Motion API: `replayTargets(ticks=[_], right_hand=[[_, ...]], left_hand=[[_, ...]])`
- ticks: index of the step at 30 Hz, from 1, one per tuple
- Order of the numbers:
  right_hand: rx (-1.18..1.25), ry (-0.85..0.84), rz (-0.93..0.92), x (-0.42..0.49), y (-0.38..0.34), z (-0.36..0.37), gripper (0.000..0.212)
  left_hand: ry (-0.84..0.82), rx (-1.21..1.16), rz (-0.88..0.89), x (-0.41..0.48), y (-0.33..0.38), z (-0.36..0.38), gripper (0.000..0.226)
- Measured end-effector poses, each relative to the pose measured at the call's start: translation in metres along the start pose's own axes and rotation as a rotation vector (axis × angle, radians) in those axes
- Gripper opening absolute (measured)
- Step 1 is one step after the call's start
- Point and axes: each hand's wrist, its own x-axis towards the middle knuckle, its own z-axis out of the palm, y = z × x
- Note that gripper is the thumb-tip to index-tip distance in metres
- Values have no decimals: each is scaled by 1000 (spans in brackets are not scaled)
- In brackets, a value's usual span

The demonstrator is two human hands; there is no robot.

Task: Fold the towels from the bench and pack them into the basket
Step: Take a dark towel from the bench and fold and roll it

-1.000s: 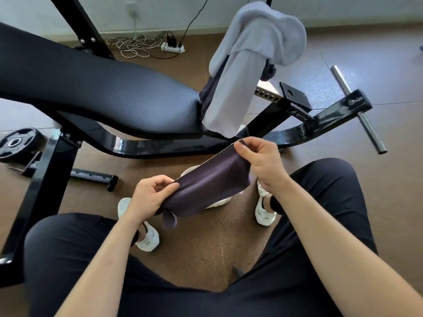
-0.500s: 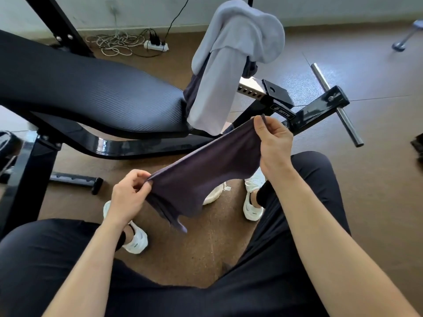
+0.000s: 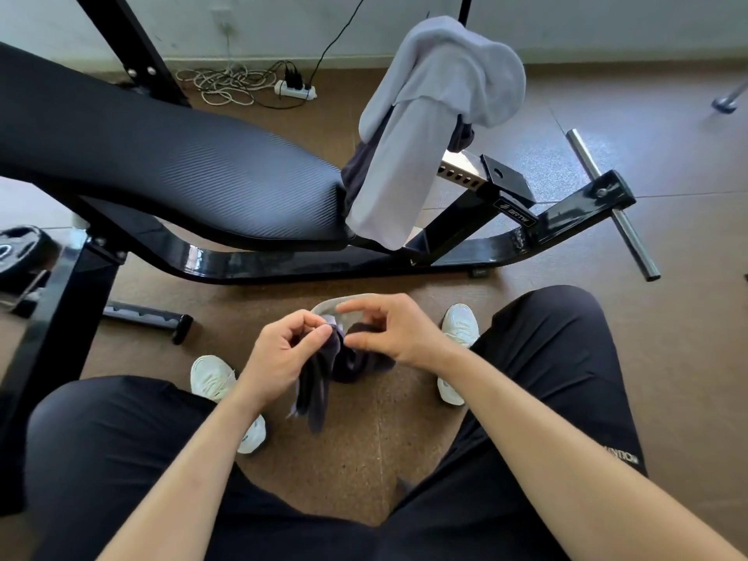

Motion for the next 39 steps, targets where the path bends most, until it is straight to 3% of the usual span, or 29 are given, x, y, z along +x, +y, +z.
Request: replayTargets(ticks=[7, 15, 29, 35, 39], right_hand=[[-48, -85, 26, 7, -5, 11, 5], [76, 43, 77, -1, -17, -6, 10], [589, 867, 159, 2, -5, -55, 15], [623, 1019, 250, 6, 11, -76, 16], [560, 1089, 306, 6, 18, -76, 14]], left_hand=[[-13, -18, 32, 2, 1, 0, 6], [-117, 177, -49, 5, -18, 6, 15], [-230, 241, -165, 7, -32, 0, 22], [-158, 239, -173, 8, -35, -7, 14], [26, 163, -239, 11, -32, -7, 8]])
